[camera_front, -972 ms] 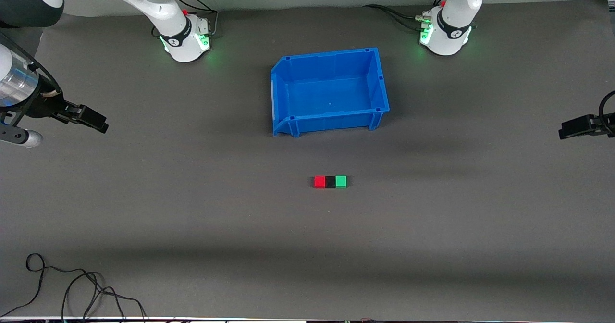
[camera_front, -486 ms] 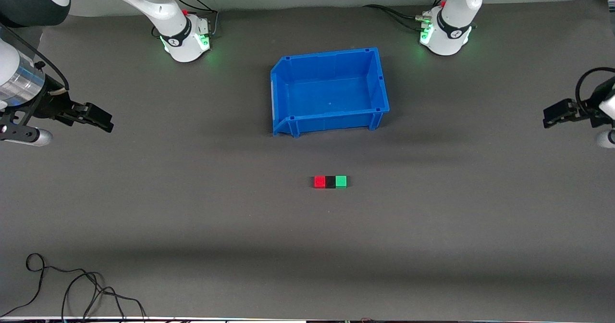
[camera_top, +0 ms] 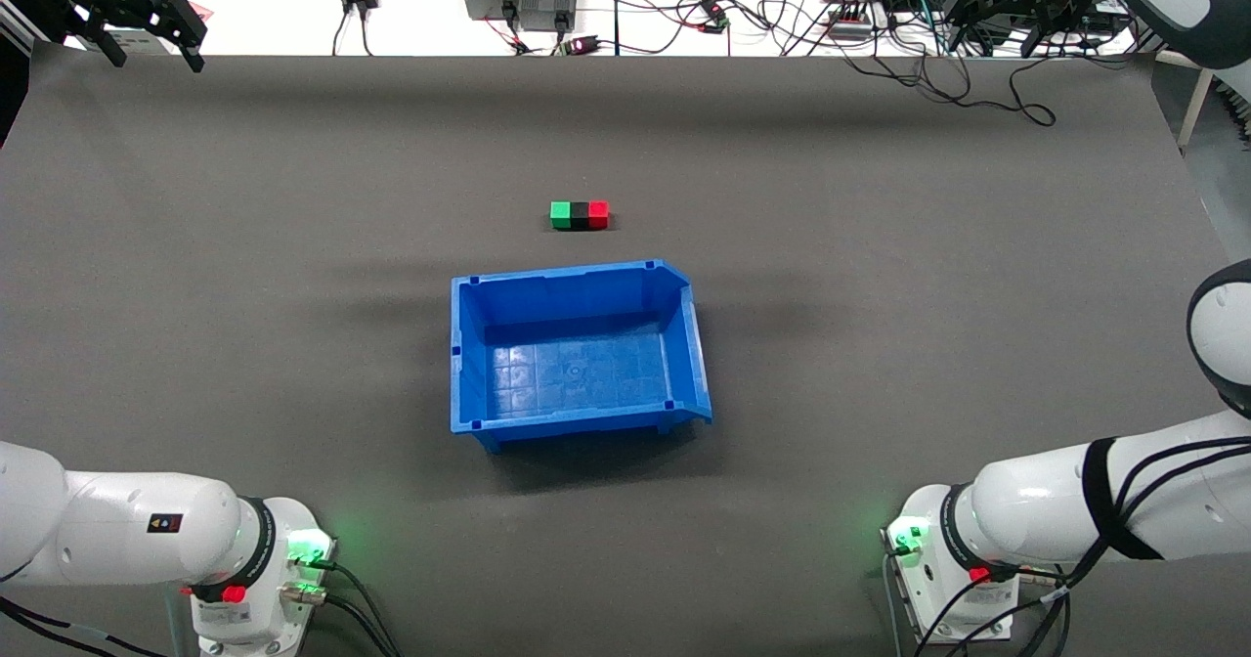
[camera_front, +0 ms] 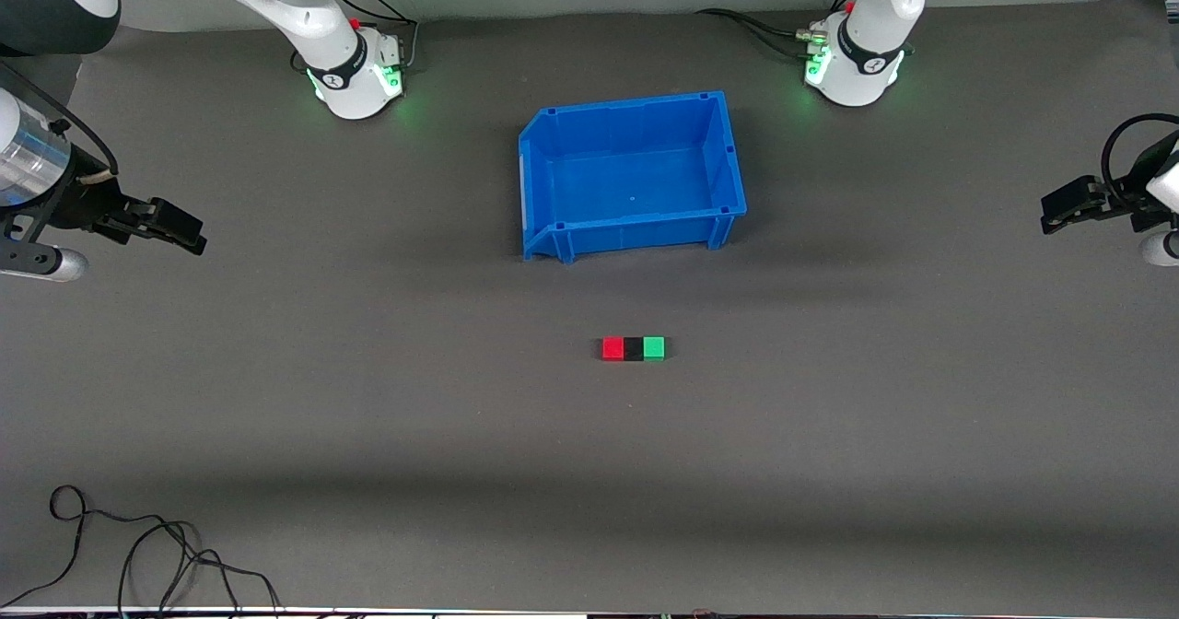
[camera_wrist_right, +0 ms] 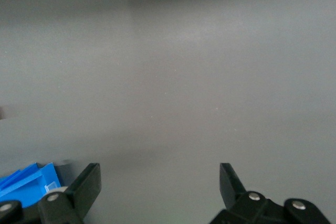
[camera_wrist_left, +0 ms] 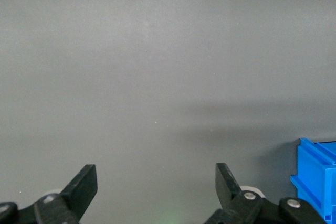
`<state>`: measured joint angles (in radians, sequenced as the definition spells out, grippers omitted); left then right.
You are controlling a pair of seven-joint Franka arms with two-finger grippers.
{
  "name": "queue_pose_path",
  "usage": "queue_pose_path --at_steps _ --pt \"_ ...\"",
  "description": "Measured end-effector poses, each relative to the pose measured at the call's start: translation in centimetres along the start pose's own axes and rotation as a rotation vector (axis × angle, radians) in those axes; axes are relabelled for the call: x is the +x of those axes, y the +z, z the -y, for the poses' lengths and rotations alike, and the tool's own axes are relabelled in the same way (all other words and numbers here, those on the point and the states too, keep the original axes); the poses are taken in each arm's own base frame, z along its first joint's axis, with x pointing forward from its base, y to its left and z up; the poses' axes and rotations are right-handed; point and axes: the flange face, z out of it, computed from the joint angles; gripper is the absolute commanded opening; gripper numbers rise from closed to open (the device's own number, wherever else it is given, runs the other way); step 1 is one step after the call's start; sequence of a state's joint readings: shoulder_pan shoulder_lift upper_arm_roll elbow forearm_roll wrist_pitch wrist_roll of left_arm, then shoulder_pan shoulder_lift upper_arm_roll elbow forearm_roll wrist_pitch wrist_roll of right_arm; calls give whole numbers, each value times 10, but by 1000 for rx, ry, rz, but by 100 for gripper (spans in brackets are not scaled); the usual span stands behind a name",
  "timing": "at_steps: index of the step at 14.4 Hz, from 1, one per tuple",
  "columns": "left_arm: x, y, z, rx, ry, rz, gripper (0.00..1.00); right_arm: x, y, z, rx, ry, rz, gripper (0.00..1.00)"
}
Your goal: Attach green and red cubes to black cube
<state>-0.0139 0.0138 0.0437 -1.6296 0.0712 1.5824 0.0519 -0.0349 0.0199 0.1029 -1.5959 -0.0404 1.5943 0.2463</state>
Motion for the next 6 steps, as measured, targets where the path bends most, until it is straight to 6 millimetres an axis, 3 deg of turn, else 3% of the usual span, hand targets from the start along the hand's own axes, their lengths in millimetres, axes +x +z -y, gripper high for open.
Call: queue_pose_path --at_steps 6 --pt "0 0 -1 0 2 1 100 2 2 2 50 3 7 99"
